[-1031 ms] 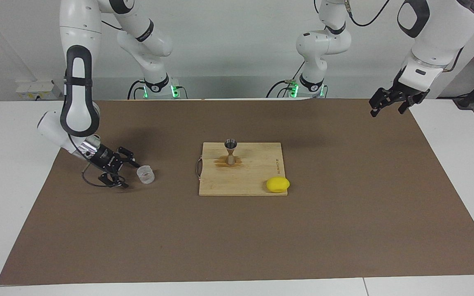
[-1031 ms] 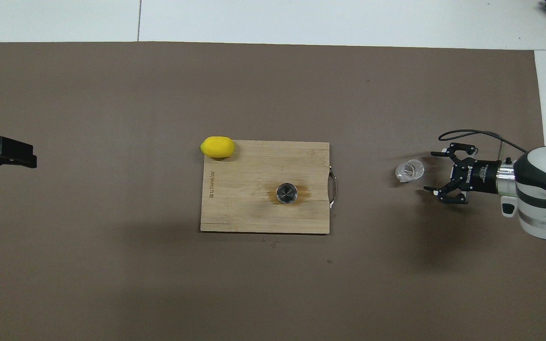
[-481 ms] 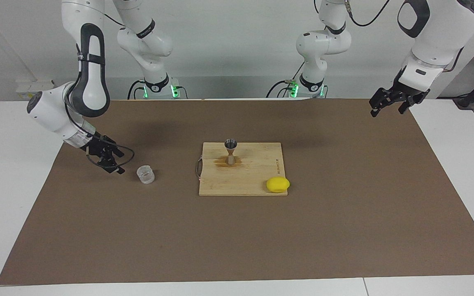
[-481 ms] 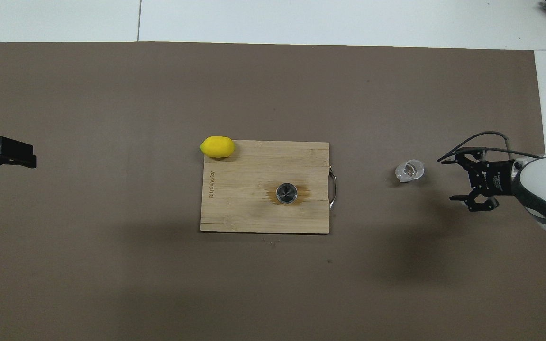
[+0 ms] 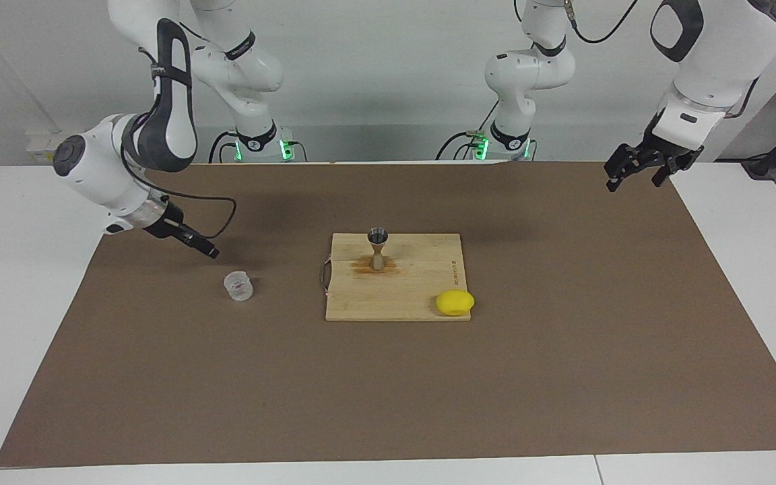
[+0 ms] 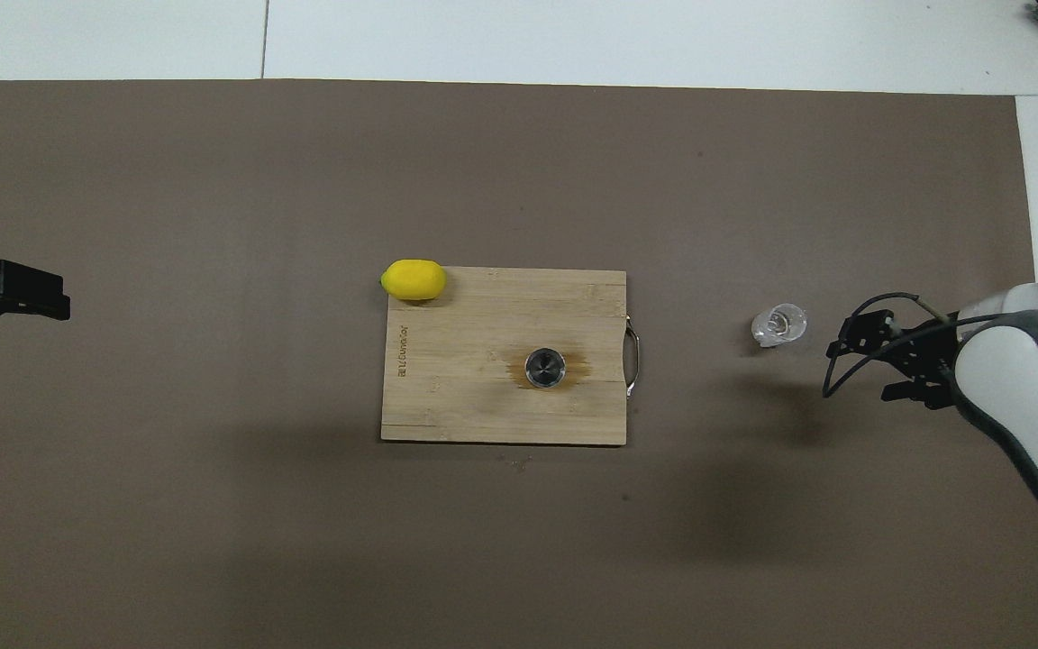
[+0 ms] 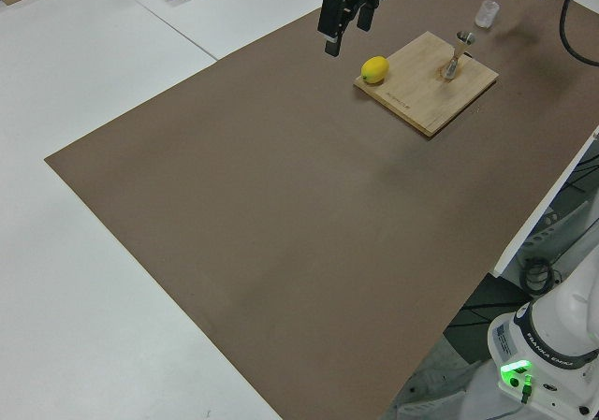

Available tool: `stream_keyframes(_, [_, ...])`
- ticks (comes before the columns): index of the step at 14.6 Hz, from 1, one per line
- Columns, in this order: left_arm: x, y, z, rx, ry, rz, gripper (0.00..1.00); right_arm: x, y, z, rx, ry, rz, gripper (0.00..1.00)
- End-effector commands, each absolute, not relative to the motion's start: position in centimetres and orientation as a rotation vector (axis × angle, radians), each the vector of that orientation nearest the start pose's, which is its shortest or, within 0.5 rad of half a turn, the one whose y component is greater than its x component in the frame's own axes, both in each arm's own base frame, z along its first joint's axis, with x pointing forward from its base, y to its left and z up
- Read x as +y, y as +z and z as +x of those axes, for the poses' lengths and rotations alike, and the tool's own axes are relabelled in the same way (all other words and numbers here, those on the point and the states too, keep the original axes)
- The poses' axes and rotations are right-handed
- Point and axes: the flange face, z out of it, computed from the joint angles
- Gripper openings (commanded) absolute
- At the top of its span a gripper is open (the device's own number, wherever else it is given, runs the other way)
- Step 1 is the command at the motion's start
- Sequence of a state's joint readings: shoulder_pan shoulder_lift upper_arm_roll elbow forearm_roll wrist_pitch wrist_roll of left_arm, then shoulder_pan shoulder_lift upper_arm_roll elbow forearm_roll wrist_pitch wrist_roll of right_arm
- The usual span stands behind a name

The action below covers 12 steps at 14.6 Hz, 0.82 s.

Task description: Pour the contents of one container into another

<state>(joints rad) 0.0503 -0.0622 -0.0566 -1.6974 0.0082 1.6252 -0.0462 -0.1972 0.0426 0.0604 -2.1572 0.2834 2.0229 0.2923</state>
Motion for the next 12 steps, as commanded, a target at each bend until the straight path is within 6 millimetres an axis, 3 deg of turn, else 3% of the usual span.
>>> stream_keyframes(1, [-0.3, 60.3, 53.8, -0.072, 0.015, -3.112, 1.0, -3.5, 39.3, 51.9, 0.687, 0.246, -2.857, 1.0])
stream_keyframes(5, [-0.2, 60.3, 53.8, -0.077, 0.011, -3.112, 1.0, 1.3, 43.8, 52.6, 0.465, 0.155, -3.003, 1.0])
stream_keyframes(12, [-0.3, 60.3, 53.8, -0.074, 0.013, -3.112, 1.0, 6.0, 54.8, 54.9, 0.227, 0.032, -3.16, 1.0])
